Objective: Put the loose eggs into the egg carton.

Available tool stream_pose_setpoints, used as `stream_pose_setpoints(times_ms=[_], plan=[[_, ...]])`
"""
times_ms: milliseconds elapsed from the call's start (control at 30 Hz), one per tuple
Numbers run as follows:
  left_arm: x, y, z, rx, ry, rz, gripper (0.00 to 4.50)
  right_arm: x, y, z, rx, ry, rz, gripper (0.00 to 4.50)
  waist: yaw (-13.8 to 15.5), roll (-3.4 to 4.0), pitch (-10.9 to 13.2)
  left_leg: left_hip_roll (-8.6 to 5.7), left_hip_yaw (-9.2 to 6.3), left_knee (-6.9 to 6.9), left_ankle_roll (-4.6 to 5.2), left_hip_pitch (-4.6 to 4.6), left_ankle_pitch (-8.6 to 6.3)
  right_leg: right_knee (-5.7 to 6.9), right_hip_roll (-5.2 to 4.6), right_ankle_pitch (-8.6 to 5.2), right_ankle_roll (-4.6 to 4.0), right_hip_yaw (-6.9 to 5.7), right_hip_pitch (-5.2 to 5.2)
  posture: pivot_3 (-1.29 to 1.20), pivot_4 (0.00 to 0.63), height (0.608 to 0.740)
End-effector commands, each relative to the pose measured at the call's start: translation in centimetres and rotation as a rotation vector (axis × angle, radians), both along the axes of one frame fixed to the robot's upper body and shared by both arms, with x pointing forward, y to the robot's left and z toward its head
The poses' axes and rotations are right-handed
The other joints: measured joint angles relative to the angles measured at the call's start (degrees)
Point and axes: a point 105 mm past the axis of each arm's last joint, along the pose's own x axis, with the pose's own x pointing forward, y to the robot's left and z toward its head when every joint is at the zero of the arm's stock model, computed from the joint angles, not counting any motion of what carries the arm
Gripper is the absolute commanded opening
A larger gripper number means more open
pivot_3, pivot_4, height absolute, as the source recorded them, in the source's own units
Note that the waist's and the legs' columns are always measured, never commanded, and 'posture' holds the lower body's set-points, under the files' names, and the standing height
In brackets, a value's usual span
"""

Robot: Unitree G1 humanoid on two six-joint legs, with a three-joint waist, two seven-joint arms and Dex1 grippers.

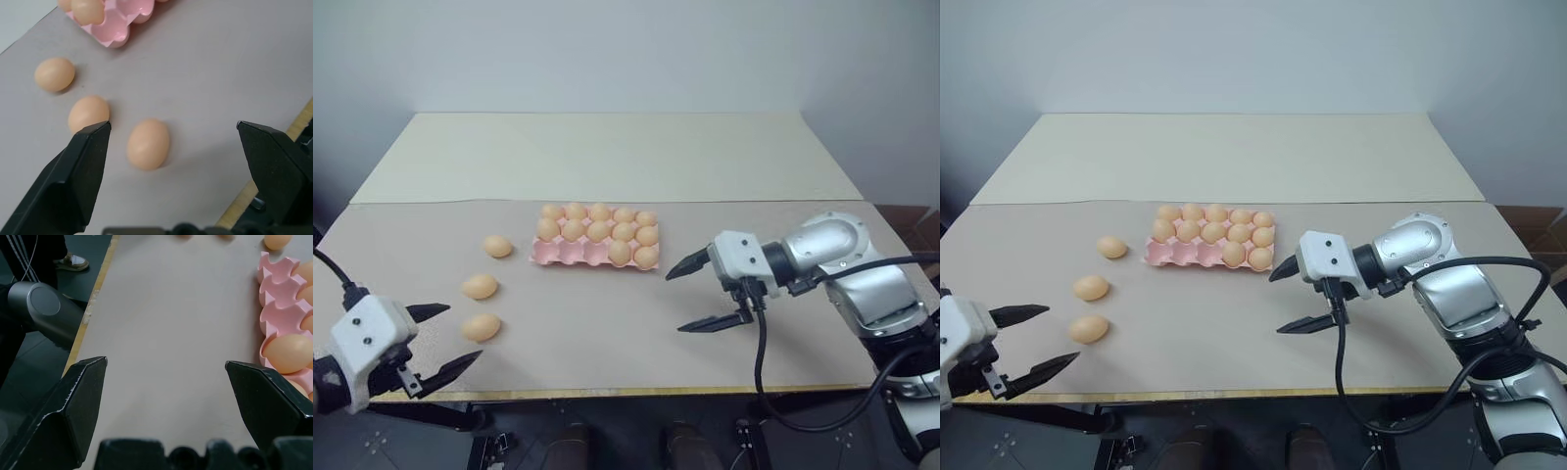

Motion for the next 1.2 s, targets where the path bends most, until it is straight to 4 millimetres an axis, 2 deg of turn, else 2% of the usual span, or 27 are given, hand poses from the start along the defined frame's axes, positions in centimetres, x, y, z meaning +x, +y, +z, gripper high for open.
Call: stream_pose_setpoints(times_ms=[33,133,333,633,733,933,1067,1200], plan=[[1.1,0.1,-0.7,-0.066,-0.041,-0.002,4.46,-0.1,0.4,1.1,0.029,-0.05,-0.013,4.48,0.13,0.0,0.0,0.0,0.0,0.01,0.0,-0.01,0.0,0.03,-0.01,0.0,0.0,0.0,-0.02,0.0,0.15,0.74],[2.4,0.6,-1.8,-0.065,-0.05,0.016,4.46,-0.1,0.6,1.1,0.037,-0.057,-0.028,4.48,0.39,-0.04,-0.02,0.0,-0.02,0.01,0.0,-0.02,0.0,0.03,-0.01,0.0,0.0,-0.03,-0.02,0.0,0.15,0.74],[3.8,1.2,-4.7,-0.058,0.01,0.005,4.46,-0.2,0.4,1.2,0.04,-0.063,-0.062,4.48,0.42,-0.04,-0.02,-0.02,-0.02,0.01,0.0,-0.07,0.0,-0.02,-0.05,0.0,0.0,-0.03,-0.03,0.0,0.15,0.74],[5.8,0.4,-7.2,-0.129,0.038,0.005,4.46,0.1,0.0,1.4,0.049,-0.071,-0.112,4.48,0.42,-0.06,-0.03,0.0,-0.04,0.01,0.0,-0.1,0.0,0.04,-0.07,0.01,0.0,-0.04,-0.07,0.0,0.15,0.74],[6.2,0.4,-7.9,-0.142,0.06,0.018,3.88,0.1,0.0,1.4,0.049,-0.072,-0.12,4.5,0.39,-0.06,-0.03,0.0,-0.04,0.02,0.0,-0.1,0.0,0.06,-0.06,0.01,0.0,-0.04,-0.08,0.0,0.15,0.74],[5.8,0.0,-7.8,-0.139,0.075,-0.006,1.97,0.1,-0.2,1.3,0.046,-0.076,-0.137,4.5,0.39,-0.06,-0.04,0.01,-0.04,0.01,0.0,-0.06,0.0,0.1,-0.07,0.01,0.0,-0.03,-0.06,0.0,0.15,0.74],[6.1,-0.3,-7.2,-0.121,0.023,-0.018,1.79,0.2,-0.1,1.3,0.052,-0.076,-0.146,4.5,0.37,-0.06,-0.04,0.01,-0.04,0.02,0.0,-0.05,0.0,0.11,-0.07,0.01,0.0,-0.02,-0.06,0.0,0.15,0.74],[6.8,-2.8,-4.2,-0.264,-0.087,-0.104,1.79,0.3,-0.2,1.5,0.059,-0.091,-0.171,4.5,0.44,-0.06,-0.03,0.0,-0.04,0.02,0.0,-0.1,0.0,0.09,-0.08,0.01,0.0,-0.03,-0.07,0.0,0.15,0.74]])
